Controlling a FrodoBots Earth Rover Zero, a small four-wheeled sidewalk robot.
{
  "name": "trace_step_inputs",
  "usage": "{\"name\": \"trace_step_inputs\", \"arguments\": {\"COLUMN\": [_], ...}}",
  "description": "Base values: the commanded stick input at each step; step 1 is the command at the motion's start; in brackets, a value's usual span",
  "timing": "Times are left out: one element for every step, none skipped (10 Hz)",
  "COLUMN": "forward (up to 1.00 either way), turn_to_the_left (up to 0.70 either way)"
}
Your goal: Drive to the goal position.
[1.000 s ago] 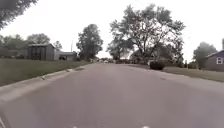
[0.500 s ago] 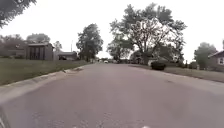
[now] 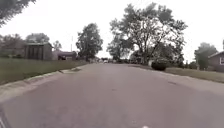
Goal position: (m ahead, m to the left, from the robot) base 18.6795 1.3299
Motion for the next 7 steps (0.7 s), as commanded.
{"name": "trace_step_inputs", "arguments": {"forward": [0.70, 0.70, 0.70, 0.70, 0.70, 0.70, 0.70], "turn_to_the_left": [0.00, 0.00, 0.00, 0.00, 0.00, 0.00, 0.00]}}
